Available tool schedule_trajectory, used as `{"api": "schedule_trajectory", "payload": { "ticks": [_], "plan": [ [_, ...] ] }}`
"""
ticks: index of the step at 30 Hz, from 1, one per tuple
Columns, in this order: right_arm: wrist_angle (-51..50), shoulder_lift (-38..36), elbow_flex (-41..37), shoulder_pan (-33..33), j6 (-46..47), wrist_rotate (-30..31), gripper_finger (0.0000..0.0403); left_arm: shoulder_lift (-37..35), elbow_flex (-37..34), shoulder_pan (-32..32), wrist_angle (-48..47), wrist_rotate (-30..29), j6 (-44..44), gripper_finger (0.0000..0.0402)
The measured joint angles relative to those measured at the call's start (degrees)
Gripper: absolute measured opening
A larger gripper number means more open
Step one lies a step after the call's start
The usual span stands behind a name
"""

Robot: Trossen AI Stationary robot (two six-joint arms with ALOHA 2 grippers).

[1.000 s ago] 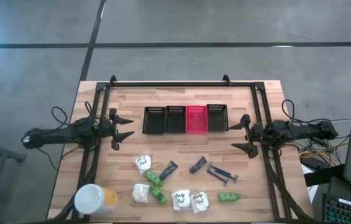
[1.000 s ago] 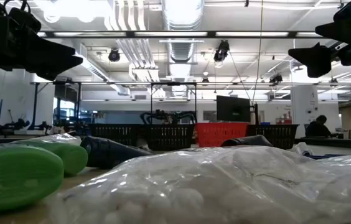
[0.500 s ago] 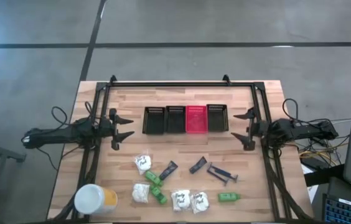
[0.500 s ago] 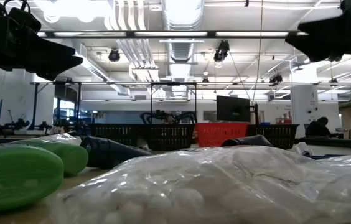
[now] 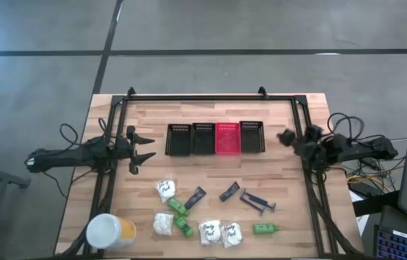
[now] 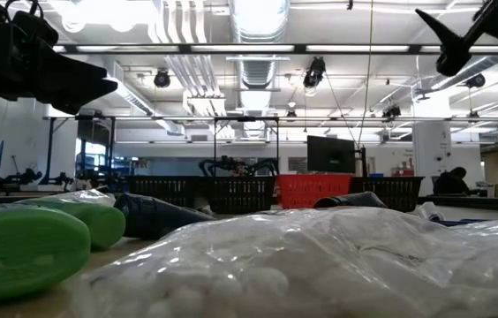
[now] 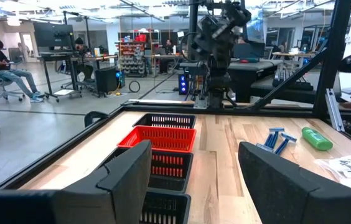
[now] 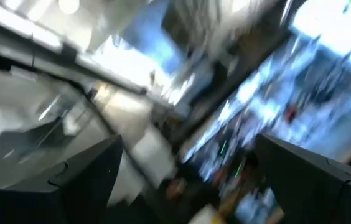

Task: Pick & Place Travel size toiletries
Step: Put the shampoo into the right black bin

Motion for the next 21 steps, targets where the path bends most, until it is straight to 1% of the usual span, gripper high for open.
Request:
{"api": "schedule_trajectory", "payload": {
  "ticks": [2, 5, 8, 12, 17, 21],
  "plan": [
    [0.31, 3.35, -0.05, 0.53, 6.8, -5.47, 0.0364, 0.0, 0.0, 0.0, 0.0, 0.0, -0.01, 0.0248],
    [1.43, 9.84, 0.01, 2.92, 15.48, -10.39, 0.0364, 0.0, 0.02, 0.0, 0.0, 0.0, 0.0, 0.0248],
    [0.9, 16.24, -0.05, 5.58, 20.46, -10.5, 0.0364, 0.0, 0.01, 0.0, 0.0, 0.0, 0.0, 0.0248],
    [1.14, 22.61, -0.03, 6.01, 27.39, -8.32, 0.0364, 0.0, 0.02, 0.0, 0.0, 0.0, 0.0, 0.0248],
    [1.38, 28.65, -0.03, 5.86, 30.74, 3.5, 0.0364, 0.0, 0.0, 0.0, 0.0, 0.0, 0.0, 0.0248],
    [2.45, 30.99, -0.03, 5.86, 33.31, 13.55, 0.0364, 0.0, 0.01, -0.01, 0.0, 0.0, 0.0, 0.0248]
  ]
}}
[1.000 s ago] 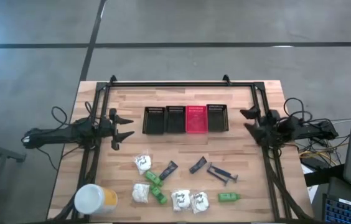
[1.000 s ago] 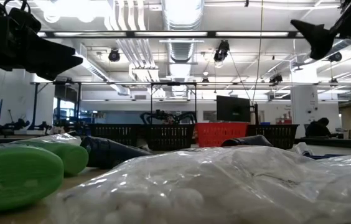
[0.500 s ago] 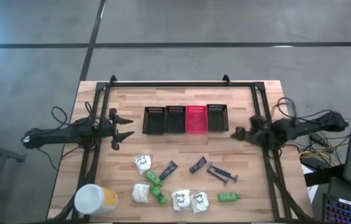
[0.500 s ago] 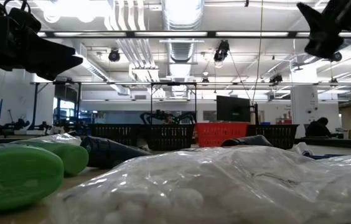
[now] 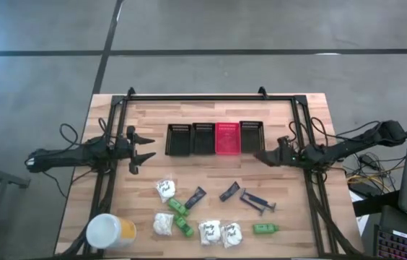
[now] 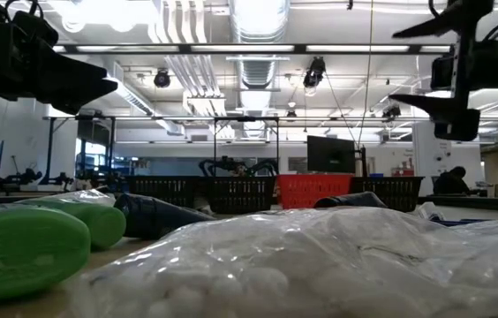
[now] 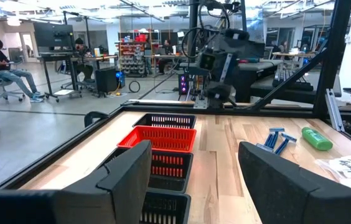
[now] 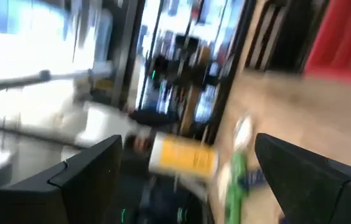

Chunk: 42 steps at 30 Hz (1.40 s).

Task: Pick & Place Travel size toiletries
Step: Put the shampoo into the right black bin

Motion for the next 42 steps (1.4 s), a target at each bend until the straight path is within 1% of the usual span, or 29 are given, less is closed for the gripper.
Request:
{"api": "schedule_trajectory", "payload": {
  "ticks": [1, 3, 6, 8, 9, 11, 13, 15, 17, 19, 21, 23, 26, 30, 32, 35, 42],
  "plan": [
    [0.67, 0.58, 0.0, 0.0, 1.52, 1.79, 0.0364, 0.02, -0.01, 0.01, 0.0, 0.0, 0.0, 0.0248],
    [2.36, 1.45, -0.02, -0.04, 3.52, 0.82, 0.0364, 0.0, -0.01, 0.01, 0.0, 0.0, 0.0, 0.0248],
    [4.71, 2.38, 0.41, 0.18, 1.59, -7.1, 0.0364, 0.0, -0.02, 0.01, 0.0, 0.0, 0.0, 0.0248],
    [2.85, 3.36, 2.15, 0.96, 1.43, -12.0, 0.0364, 0.0, 0.0, 0.0, 0.0, 0.0, 0.0, 0.0248],
    [0.21, 3.92, 3.7, 1.57, 1.27, -14.15, 0.0364, 0.0, 0.0, 0.0, 0.0, 0.0, 0.0, 0.0248],
    [-8.53, 5.25, 8.09, 2.88, -0.22, -18.41, 0.0364, 0.0, 0.0, 0.01, 0.0, 0.0, 0.0, 0.0248],
    [-21.99, 7.15, 14.04, 4.4, -2.86, -22.46, 0.0364, 0.0, 0.0, 0.01, 0.0, 0.0, 0.0, 0.0248],
    [-37.45, 9.54, 20.59, 5.94, -6.62, -25.01, 0.0364, 0.0, -0.01, -0.01, 0.0, 0.0, 0.0, 0.0248],
    [-51.8, 12.31, 26.87, 7.37, -11.09, -25.45, 0.0364, 0.01, 0.0, 0.01, 0.0, 0.0, 0.0, 0.0248],
    [-63.58, 15.03, 32.36, 8.49, -15.2, -25.45, 0.0363, 0.0, 0.0, 0.01, 0.0, 0.0, 0.0, 0.0248],
    [-71.66, 17.69, 36.72, 9.29, -18.2, -25.45, 0.0364, 0.01, -0.01, 0.01, 0.0, 0.0, 0.0, 0.0248],
    [-77.24, 20.09, 40.14, 9.65, -20.55, -25.45, 0.0364, 0.0, 0.0, 0.01, 0.0, 0.0, 0.0, 0.0248],
    [-81.43, 23.64, 43.59, 9.64, -23.57, -25.43, 0.0364, 0.0, -0.01, -0.01, 0.0, 0.0, 0.0, 0.0248],
    [-80.54, 27.86, 46.53, 9.65, -23.19, -25.89, 0.0364, 0.0, 0.0, 0.01, 0.0, 0.0, 0.0, 0.0248],
    [-80.41, 29.91, 47.9, 10.33, -24.82, -28.3, 0.0364, 0.02, 0.0, -0.01, 0.0, 0.0, 0.0, 0.0248],
    [-80.73, 32.59, 49.24, 12.1, -27.76, -31.36, 0.0364, 0.02, -0.01, 0.01, 0.0, 0.0, 0.0, 0.0248],
    [-81.13, 37.62, 51.07, 18.39, -29.69, -34.04, 0.0364, 0.02, 0.0, 0.01, 0.0, 0.0, 0.0, 0.0248]
  ]
}}
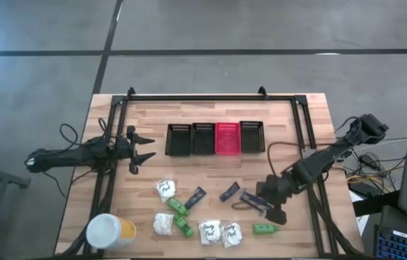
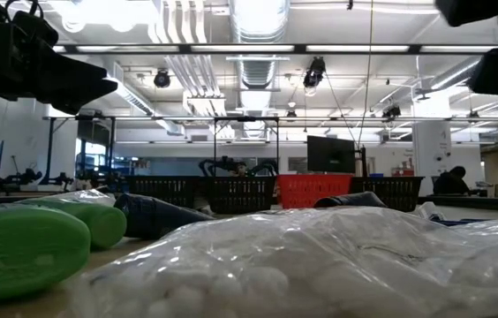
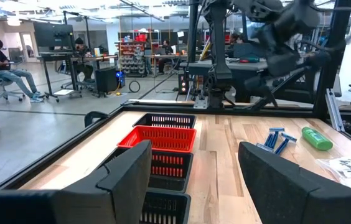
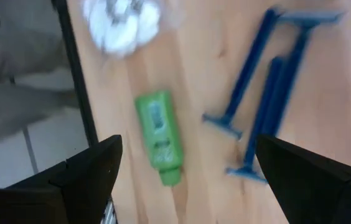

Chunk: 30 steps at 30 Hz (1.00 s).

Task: Pick & Place Travel size toiletries
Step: Put the shampoo into the right black bin

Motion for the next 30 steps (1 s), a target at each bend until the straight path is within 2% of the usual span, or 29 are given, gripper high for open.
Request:
{"api": "schedule_trajectory", "payload": {
  "ticks": [14, 22, 30],
  "plan": [
    [0.33, 11.63, 2.03, 11.15, 2.5, -0.03, 0.0363, 0.0, -0.01, -0.01, 0.0, 0.0, 0.0, 0.0248],
    [-0.25, 17.42, 6.87, 16.77, 2.55, 8.54, 0.0363, 0.0, 0.0, -0.02, 0.0, 0.0, 0.0, 0.0248],
    [-8.53, 23.42, 12.95, 17.26, 4.09, 10.54, 0.0363, -0.01, -0.01, 0.0, 0.0, 0.0, 0.0, 0.0248]
  ]
}}
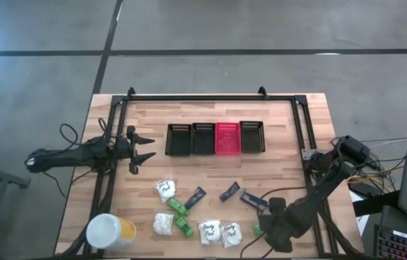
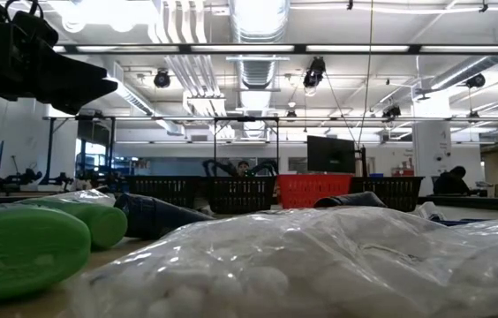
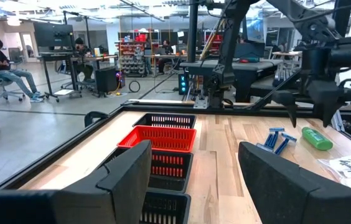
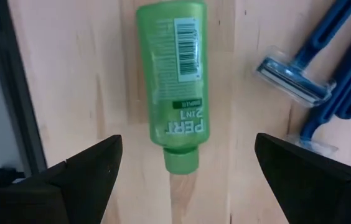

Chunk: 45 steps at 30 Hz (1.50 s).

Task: Pick & Place Travel size toiletries
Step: Put the shampoo into the right black bin

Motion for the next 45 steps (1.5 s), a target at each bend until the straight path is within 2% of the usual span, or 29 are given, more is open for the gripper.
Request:
{"api": "schedule_trajectory", "payload": {
  "ticks": [8, 15, 20, 32, 40, 45],
  "plan": [
    [-5.75, 3.97, 6.75, -0.17, 1.12, 1.4, 0.0363, 0.01, -0.01, -0.02, 0.0, 0.0, 0.0, 0.0248],
    [-6.78, 4.57, 8.94, -0.17, 1.19, 2.82, 0.0363, 0.0, 0.0, 0.0, 0.0, 0.0, 0.0, 0.0248],
    [-6.8, 4.55, 8.65, -0.15, 5.01, 2.68, 0.0364, 0.01, 0.01, 0.0, 0.0, 0.0, 0.0, 0.0248],
    [-5.99, 6.89, 7.36, -0.17, -6.8, 2.65, 0.0364, 0.01, 0.01, 0.0, 0.0, 0.0, 0.0, 0.0248],
    [-5.05, 7.94, 6.59, -0.31, -7.06, 2.6, 0.0364, 0.0, 0.01, -0.01, 0.0, 0.0, 0.0, 0.0248],
    [0.39, 7.94, 5.68, -0.31, -7.02, 2.54, 0.0363, -0.01, -0.01, -0.02, 0.0, 0.0, 0.0, 0.0248]
  ]
}}
